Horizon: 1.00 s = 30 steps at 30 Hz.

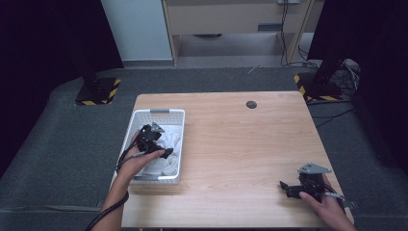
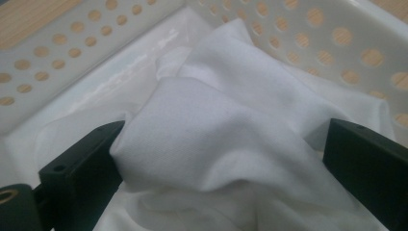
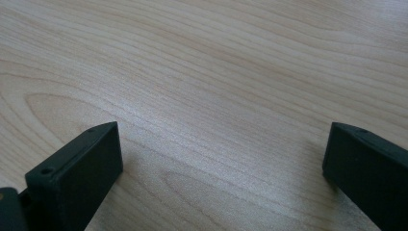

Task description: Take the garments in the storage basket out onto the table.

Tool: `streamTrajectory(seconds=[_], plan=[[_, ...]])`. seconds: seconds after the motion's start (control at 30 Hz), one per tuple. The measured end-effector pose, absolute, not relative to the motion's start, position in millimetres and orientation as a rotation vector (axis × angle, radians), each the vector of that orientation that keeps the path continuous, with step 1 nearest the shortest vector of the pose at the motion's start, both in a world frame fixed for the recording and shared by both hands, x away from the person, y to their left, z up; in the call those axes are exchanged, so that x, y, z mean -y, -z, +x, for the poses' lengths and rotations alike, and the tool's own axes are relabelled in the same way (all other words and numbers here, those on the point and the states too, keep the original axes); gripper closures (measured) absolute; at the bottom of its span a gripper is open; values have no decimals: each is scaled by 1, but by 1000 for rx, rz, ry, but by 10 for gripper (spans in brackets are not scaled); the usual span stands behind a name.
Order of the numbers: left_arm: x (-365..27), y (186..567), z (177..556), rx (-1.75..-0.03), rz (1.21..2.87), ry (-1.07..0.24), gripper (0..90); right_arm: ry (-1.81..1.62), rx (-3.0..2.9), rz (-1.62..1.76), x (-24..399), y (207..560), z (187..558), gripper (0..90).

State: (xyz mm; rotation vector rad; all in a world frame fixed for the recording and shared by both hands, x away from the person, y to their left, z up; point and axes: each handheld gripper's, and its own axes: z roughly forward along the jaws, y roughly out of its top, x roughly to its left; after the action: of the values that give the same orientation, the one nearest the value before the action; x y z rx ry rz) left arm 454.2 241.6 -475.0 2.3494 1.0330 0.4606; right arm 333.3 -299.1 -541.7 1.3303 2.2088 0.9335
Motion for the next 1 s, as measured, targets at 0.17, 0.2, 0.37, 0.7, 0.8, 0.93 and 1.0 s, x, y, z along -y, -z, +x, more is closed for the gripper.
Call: streamTrajectory(seconds=[0.17,0.2,0.37,0.7,0.8,0.93,1.0], plan=[[-240,476,449,-1013,2362,-437,16,-933,-2209,1331,299,542,333,4],[-239,476,449,-1011,2365,-427,15,-932,-2208,1330,299,542,333,4],[-235,482,444,-975,2390,-385,14,-931,-2208,1331,299,542,334,4],[-232,489,439,-945,2399,-363,0,-930,-2204,1336,299,542,334,4],[-230,492,438,-937,2404,-349,0,-930,-2203,1337,299,542,334,4],[-228,495,440,-929,2423,-351,0,-930,-2203,1337,299,542,334,4],[-227,497,440,-920,2435,-356,0,-929,-2203,1337,299,542,334,4]])
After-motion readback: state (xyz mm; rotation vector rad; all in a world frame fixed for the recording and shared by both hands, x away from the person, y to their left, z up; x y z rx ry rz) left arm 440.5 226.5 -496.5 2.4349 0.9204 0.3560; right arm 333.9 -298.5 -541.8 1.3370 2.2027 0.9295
